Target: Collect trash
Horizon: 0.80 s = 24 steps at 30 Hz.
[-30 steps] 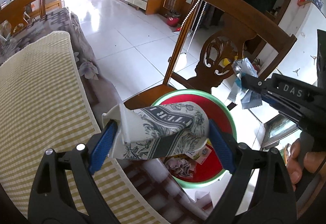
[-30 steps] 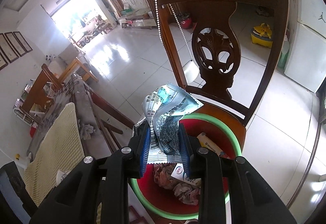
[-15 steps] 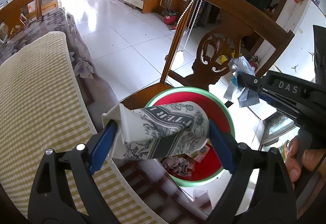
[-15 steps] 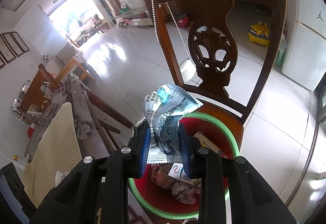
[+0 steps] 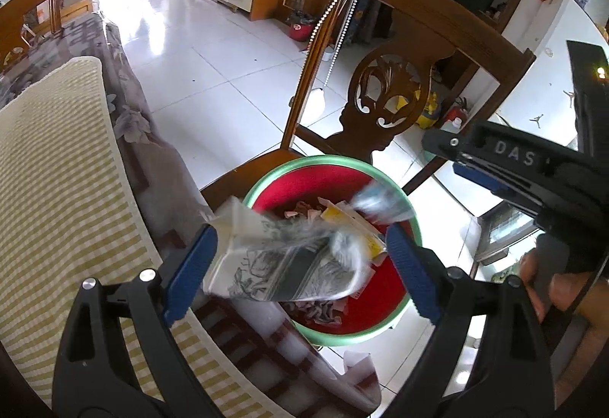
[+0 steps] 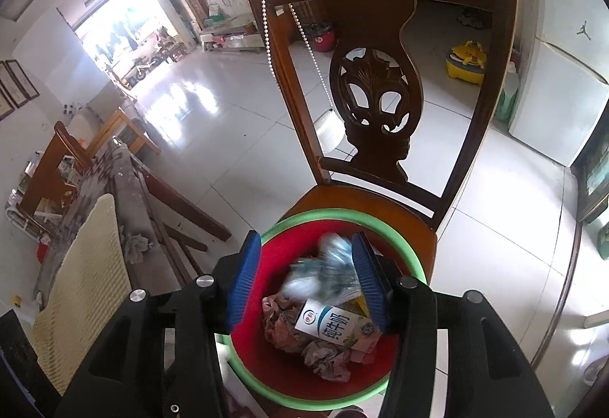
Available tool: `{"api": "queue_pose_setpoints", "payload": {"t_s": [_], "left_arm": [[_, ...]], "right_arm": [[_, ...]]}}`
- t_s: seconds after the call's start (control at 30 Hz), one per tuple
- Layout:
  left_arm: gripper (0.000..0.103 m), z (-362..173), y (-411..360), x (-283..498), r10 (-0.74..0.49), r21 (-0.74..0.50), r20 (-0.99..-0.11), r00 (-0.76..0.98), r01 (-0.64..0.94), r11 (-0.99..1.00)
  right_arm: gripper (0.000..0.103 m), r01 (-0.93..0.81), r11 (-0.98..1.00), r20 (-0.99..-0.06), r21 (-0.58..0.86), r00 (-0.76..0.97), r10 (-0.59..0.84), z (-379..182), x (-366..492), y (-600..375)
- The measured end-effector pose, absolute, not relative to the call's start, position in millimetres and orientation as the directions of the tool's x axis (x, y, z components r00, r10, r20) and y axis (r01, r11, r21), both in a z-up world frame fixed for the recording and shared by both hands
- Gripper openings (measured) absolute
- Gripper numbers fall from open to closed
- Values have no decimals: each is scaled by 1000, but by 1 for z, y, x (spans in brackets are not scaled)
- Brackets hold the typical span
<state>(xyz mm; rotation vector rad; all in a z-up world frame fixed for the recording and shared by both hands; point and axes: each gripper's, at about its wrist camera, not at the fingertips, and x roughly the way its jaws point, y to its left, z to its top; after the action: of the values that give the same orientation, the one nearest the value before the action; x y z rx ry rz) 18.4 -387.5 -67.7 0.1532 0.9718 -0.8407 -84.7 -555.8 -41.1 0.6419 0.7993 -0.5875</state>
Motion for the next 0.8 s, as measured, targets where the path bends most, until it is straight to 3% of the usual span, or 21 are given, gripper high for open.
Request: {"api": "queue_pose_setpoints", "payload": {"t_s": [0.4, 0.63, 0.8], "left_arm": [[94, -54, -369, 20, -586, -252, -748, 313, 682, 686], [94, -18, -301, 24, -572, -209, -670, 473, 619, 757], [94, 11, -228, 33, -528, -206, -609, 593, 524, 826]], "right_arm": [[55, 686, 674, -787, 274, 562, -253, -37, -77, -550], [56, 602, 743, -739, 292, 635, -224, -21, -55, -518], [62, 468, 827, -674, 313, 723, -154, -4, -32, -464]]}}
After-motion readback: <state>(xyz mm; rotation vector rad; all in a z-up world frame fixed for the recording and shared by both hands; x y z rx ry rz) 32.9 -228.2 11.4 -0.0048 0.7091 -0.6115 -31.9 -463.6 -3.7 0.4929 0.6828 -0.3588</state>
